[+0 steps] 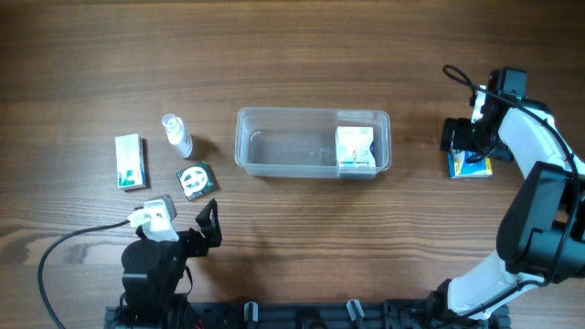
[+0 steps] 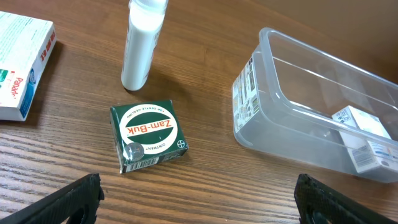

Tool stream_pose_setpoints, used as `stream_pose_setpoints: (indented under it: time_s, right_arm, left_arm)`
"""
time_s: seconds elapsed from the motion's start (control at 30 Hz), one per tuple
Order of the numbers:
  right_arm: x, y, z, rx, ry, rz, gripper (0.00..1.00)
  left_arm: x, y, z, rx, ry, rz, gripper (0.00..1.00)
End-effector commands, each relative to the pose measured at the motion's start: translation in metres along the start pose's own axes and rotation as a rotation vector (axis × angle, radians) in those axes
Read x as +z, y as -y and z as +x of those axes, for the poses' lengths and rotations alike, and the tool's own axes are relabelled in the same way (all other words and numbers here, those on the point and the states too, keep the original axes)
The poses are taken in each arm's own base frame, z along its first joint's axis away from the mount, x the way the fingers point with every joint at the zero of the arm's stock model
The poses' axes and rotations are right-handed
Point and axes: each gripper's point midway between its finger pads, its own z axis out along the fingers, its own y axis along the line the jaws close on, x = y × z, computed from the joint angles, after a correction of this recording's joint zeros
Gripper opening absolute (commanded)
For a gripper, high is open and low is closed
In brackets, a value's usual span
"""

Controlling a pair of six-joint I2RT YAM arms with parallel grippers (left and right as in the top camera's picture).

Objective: Pack container
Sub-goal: 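Release the box and move right gripper to the blue VapoDrops box, then grasp the blue VapoDrops box and carry it into the container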

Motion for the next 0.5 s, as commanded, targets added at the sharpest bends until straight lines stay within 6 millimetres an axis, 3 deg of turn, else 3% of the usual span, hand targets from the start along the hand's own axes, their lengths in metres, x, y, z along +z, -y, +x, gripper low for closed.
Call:
stream_pose_setpoints:
  time_s: [0.0, 0.27, 0.47]
  right_arm:
    - [0.009, -0.002, 0.001, 0.019, -0.011, -0.016, 1.0]
    - [0.025, 0.001, 0.003, 0.054, -0.032, -0.026, 0.99]
    - [0.018, -0.018, 0.008, 0.114, -0.057, -0.133, 0.68]
  left_arm:
    - [0.0, 0.001, -0.001, 0.002, 0.007, 0.011, 1.0]
    - [0.0, 0.001, -0.001, 0.002, 0.007, 0.011, 1.0]
    - [0.0, 0.001, -0.001, 0.002, 0.007, 0.011, 1.0]
